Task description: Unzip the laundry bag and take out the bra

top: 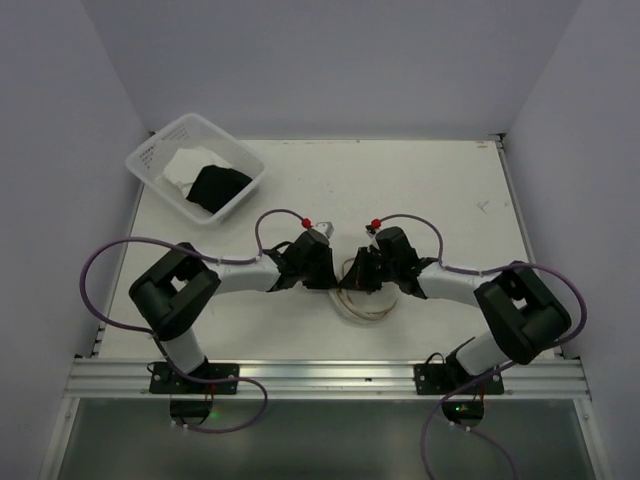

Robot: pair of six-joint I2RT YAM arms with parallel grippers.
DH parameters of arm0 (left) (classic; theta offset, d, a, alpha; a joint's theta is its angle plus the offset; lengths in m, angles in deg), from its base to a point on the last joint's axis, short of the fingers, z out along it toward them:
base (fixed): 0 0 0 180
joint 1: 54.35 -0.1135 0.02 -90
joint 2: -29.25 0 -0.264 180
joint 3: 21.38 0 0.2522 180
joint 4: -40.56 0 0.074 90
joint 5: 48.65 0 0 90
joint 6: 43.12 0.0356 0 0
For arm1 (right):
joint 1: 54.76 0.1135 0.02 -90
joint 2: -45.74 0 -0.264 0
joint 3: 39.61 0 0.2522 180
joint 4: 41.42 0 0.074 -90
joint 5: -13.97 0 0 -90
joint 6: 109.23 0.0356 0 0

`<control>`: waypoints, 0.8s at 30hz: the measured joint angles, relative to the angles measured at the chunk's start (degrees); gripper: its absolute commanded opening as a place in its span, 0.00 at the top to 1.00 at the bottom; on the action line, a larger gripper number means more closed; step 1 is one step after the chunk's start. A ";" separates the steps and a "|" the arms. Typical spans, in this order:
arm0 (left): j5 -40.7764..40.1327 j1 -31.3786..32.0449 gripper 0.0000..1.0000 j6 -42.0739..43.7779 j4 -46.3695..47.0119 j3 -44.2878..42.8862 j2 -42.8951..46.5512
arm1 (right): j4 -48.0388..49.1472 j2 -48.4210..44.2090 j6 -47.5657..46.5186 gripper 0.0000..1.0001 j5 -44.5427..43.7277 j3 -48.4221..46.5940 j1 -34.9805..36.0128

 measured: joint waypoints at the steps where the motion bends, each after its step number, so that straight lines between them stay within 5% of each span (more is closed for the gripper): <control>1: 0.00 -0.11 0.78 -0.42 0.66 0.70 0.37 | 2.16 0.92 0.39 0.94 1.01 0.74 0.00; 9: -0.24 -2.60 0.49 -1.99 3.50 6.93 6.01 | 11.17 7.19 1.46 0.94 5.97 2.29 0.00; 14: -1.75 -5.92 0.16 -1.75 1.03 11.78 14.38 | 11.89 7.52 1.33 0.92 6.08 2.38 0.00; 18: -4.79 -7.61 0.00 -1.33 -3.13 12.63 23.52 | 9.49 6.43 0.35 0.64 5.81 2.14 0.00; 22: -8.61 -7.96 0.00 0.13 -7.78 12.02 32.15 | 2.45 0.79 -1.86 0.23 4.46 -0.13 0.11; 24: -10.82 -8.09 0.00 1.09 -10.45 10.97 35.17 | -1.62 -3.52 -3.21 0.14 3.17 -2.40 0.15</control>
